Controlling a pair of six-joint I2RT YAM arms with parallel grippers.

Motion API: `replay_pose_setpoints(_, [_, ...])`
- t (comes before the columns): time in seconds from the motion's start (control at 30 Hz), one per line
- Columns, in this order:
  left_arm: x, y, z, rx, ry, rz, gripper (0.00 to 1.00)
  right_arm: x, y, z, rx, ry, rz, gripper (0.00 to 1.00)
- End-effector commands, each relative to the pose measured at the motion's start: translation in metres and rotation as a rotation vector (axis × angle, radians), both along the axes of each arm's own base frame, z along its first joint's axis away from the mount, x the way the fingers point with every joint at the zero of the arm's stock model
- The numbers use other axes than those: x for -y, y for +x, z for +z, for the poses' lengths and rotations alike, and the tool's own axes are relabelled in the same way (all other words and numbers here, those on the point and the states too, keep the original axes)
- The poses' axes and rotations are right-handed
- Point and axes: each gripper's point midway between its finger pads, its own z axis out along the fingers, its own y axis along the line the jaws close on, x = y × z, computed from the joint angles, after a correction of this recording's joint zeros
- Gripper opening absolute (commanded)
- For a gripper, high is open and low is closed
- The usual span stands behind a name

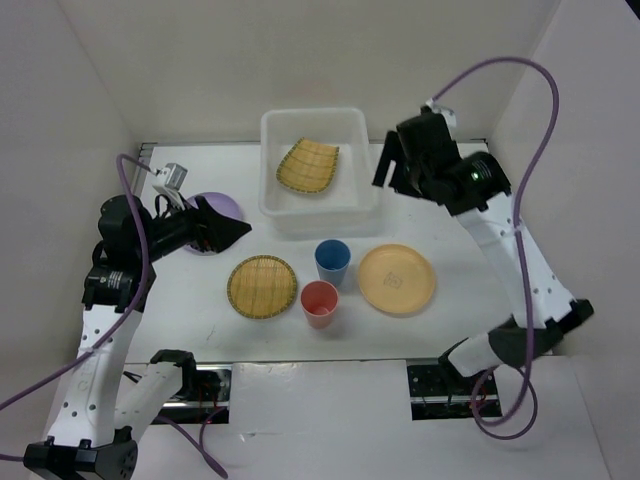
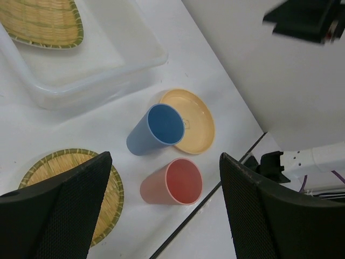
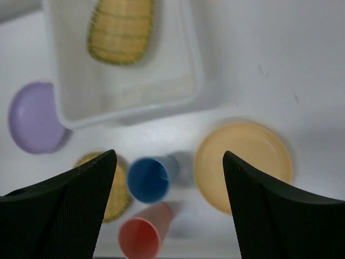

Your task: Place the mixed dishes into the plastic bin

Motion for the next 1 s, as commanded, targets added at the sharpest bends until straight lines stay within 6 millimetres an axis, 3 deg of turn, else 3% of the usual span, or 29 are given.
replay_pose_setpoints(0.0, [0.004,-0.007,0.015,0.077,0.008,-0.043,0.88,0.027,-0.046,-0.016,-0.001,0.091,-0.022,0.84])
replay_pose_setpoints(0.03, [0.004,-0.005,0.012,0.065,0.008,-0.043,0.88,0.038,-0.046,-0.023,0.005,0.126,-0.057,0.84])
replay_pose_setpoints(0.07, [0.006,-0.004,0.01,0.054,0.006,-0.054,0.88,0.047,-0.053,-0.065,-0.077,0.094,-0.075,0.84])
replay_pose_setpoints(0.1, [0.007,-0.004,0.012,0.063,0.003,-0.063,0.88,0.055,-0.067,-0.068,-0.07,0.138,-0.077,0.84])
replay_pose_setpoints(0.13, [0.007,-0.004,0.012,0.063,0.003,-0.063,0.88,0.07,-0.066,-0.078,-0.066,0.156,-0.119,0.84])
replay_pose_setpoints(0.17, [0.007,-0.004,0.008,0.054,0.003,-0.063,0.88,0.079,-0.075,-0.113,-0.129,0.139,-0.142,0.84])
replay_pose_setpoints(0.23, [0.007,-0.004,0.008,0.054,0.003,-0.063,0.88,0.103,-0.087,-0.123,-0.111,0.175,-0.211,0.84])
replay_pose_setpoints(0.27, [0.007,-0.004,0.008,0.054,0.003,-0.063,0.88,0.112,-0.093,-0.144,-0.146,0.156,-0.221,0.84])
replay_pose_setpoints(0.37, [0.008,-0.006,0.003,0.035,0.002,-0.072,0.88,0.134,-0.103,-0.172,-0.196,0.155,-0.274,0.84])
replay_pose_setpoints(0.53, [0.008,-0.007,0.003,0.042,0.005,-0.084,0.88,0.15,-0.097,-0.191,-0.264,0.178,-0.298,0.84])
replay_pose_setpoints(0.63, [0.01,-0.008,0.003,0.042,0.003,-0.094,0.89,0.148,-0.095,-0.2,-0.291,0.223,-0.302,0.84])
replay_pose_setpoints(0.7, [0.011,-0.009,0.007,0.054,-0.007,-0.104,0.89,0.131,-0.087,-0.2,-0.267,0.354,-0.289,0.84])
replay_pose_setpoints(0.8, [0.012,-0.01,0.008,0.054,-0.01,-0.115,0.89,0.109,-0.092,-0.219,-0.258,0.462,-0.298,0.83])
replay_pose_setpoints(0.97, [0.012,-0.01,0.008,0.061,-0.004,-0.116,0.89,0.105,-0.095,-0.224,-0.235,0.475,-0.37,0.82])
